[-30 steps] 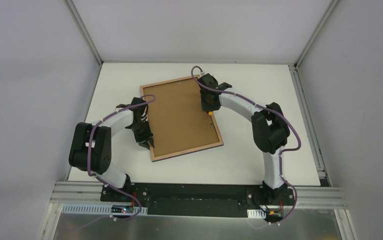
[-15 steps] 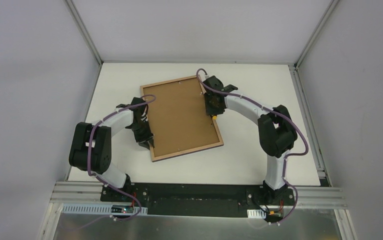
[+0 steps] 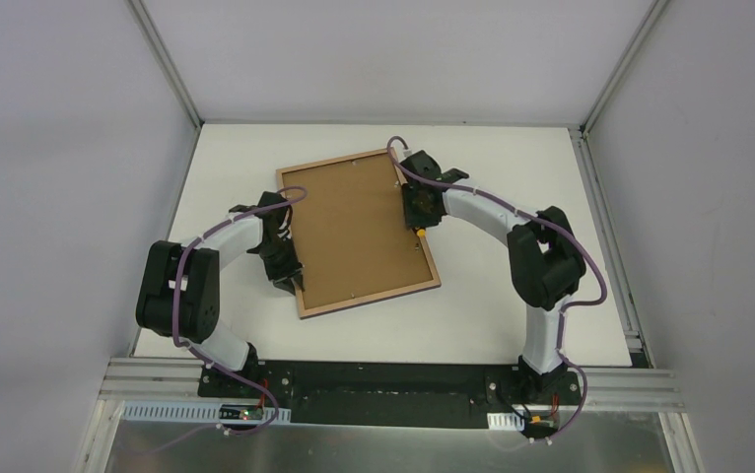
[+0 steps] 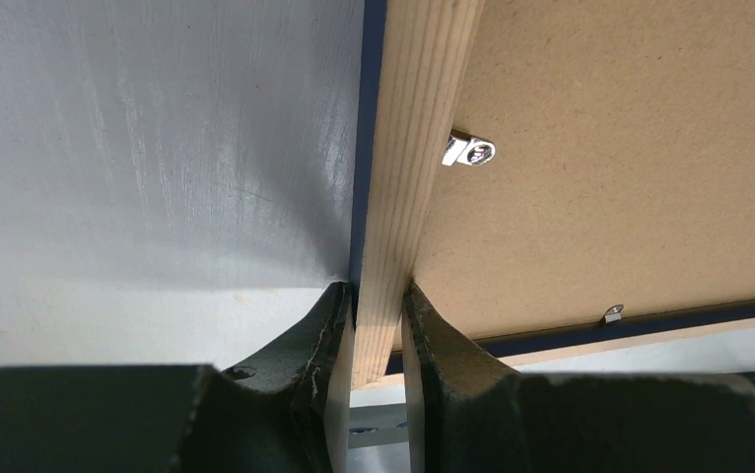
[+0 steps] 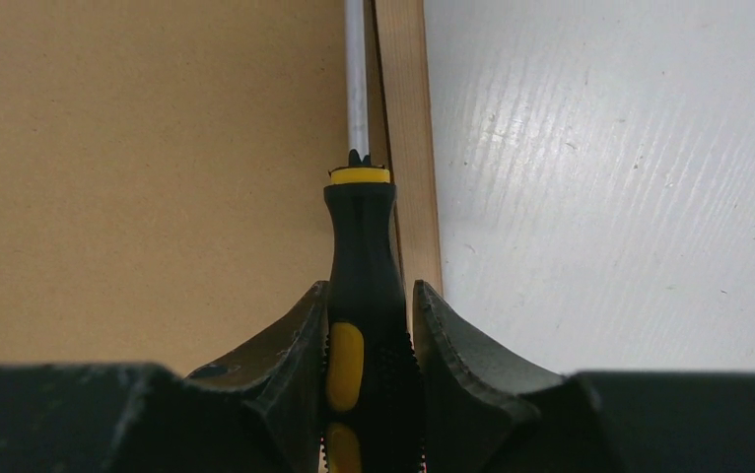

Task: Take the photo out of the frame

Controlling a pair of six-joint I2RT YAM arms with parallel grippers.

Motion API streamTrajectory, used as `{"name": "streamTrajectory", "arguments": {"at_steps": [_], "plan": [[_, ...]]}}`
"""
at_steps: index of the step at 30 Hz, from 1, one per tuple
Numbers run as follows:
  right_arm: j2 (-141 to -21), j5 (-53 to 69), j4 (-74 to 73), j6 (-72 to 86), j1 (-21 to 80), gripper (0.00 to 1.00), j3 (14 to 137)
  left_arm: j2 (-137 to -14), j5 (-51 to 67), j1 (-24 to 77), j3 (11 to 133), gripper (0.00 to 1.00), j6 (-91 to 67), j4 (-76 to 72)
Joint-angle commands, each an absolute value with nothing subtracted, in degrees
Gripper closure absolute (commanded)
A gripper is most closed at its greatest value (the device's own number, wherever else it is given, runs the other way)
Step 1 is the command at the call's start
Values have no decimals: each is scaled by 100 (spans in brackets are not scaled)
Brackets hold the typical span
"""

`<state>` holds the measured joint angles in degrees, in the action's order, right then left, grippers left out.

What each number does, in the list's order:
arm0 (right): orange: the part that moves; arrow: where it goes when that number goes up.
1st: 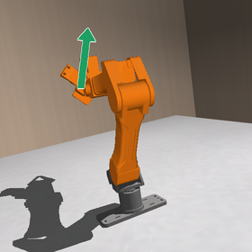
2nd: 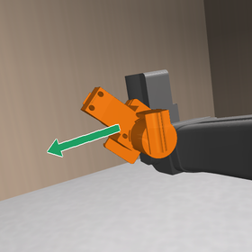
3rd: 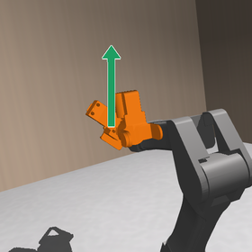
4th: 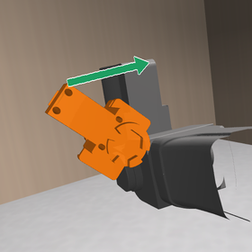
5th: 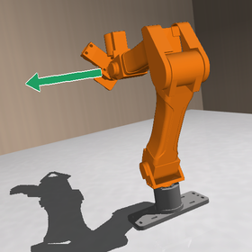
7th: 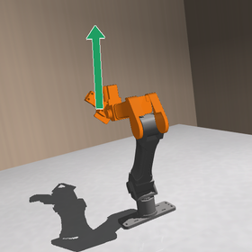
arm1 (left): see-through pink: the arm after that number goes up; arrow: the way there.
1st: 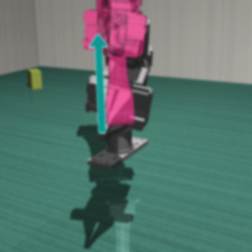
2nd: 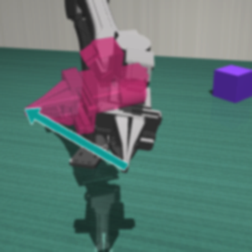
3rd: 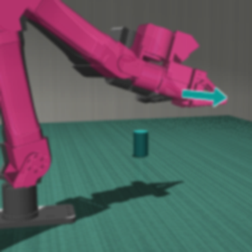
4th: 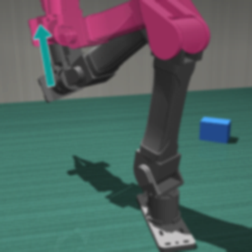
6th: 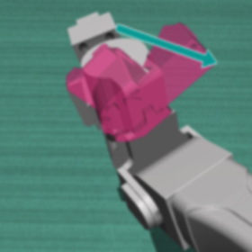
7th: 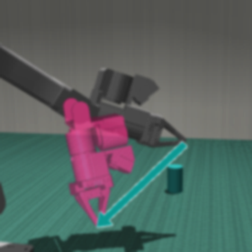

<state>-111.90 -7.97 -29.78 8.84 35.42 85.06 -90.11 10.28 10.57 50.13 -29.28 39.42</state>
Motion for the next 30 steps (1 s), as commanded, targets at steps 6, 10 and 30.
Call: {"name": "streamTrajectory", "arguments": {"at_steps": [6,10,30], "plan": [[-11267,-587,-2919,870,3475,100,8841,-8876,1614,1032,5517,62,-2953,4253],[-11240,-616,-2904,884,3446,100,8837,-8788,1636,721,6273,44,-3021,4451],[-11384,-362,-3226,1042,3437,100,9143,-11361,1064,-190,8892,43,-2403,4115]]}}
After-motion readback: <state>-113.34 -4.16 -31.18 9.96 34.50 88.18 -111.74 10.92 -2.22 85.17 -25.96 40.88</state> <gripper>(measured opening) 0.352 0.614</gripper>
